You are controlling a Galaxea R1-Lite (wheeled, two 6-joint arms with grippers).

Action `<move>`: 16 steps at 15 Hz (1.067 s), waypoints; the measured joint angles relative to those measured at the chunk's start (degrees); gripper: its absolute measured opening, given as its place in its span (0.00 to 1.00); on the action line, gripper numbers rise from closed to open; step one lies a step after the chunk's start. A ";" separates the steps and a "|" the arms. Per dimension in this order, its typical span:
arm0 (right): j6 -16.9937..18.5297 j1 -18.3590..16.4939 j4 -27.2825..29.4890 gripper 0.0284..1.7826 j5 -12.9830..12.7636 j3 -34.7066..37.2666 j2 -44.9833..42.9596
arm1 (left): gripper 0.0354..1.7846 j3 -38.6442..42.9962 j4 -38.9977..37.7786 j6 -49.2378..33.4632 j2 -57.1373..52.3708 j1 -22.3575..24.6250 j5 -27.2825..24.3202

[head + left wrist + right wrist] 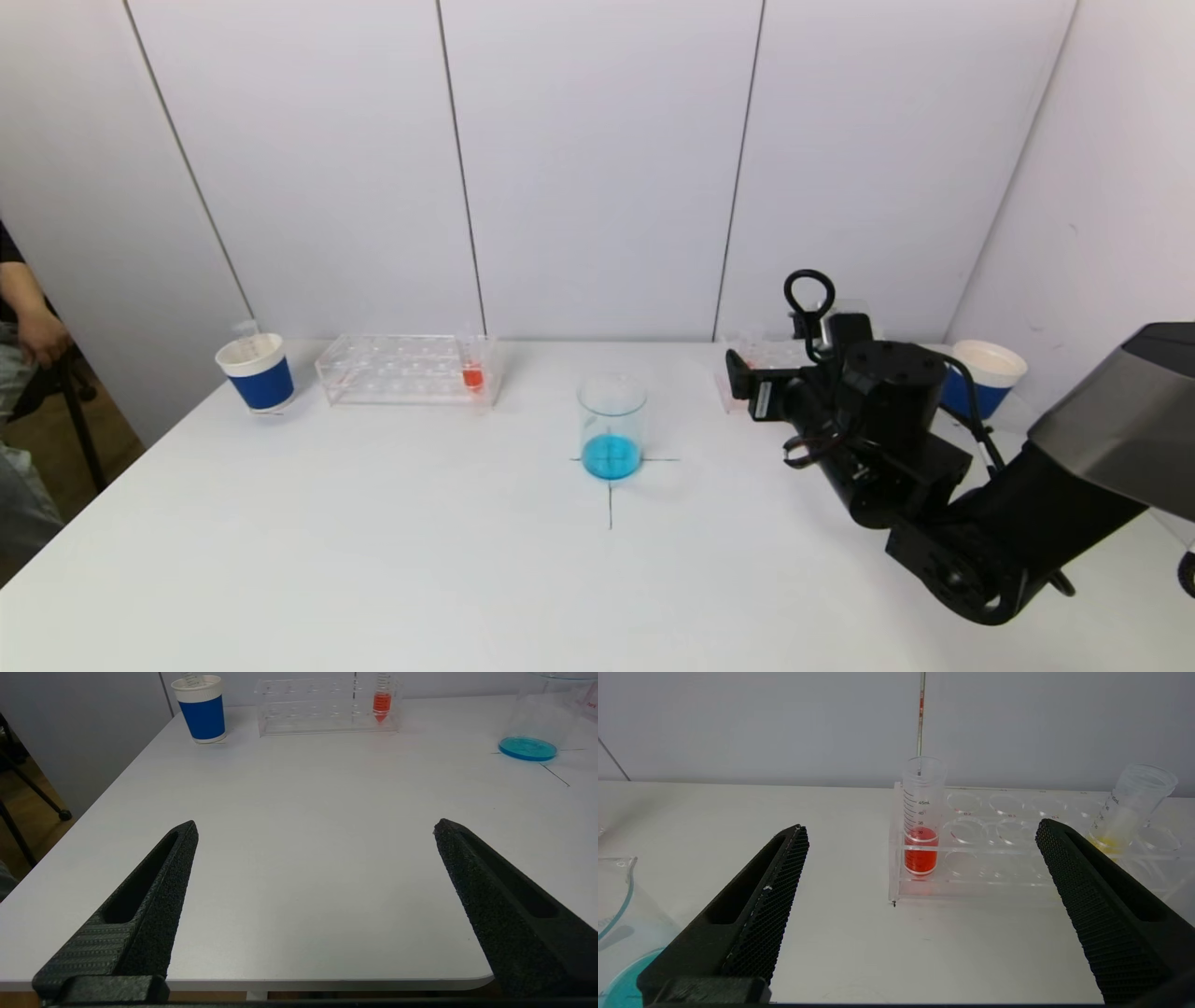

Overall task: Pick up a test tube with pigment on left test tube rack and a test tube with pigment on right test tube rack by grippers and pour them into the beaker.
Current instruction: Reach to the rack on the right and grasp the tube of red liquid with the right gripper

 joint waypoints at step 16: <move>0.96 -2.21 -1.33 0.99 -0.82 -9.52 10.00 | 0.99 0.00 0.00 0.00 0.00 0.00 -0.02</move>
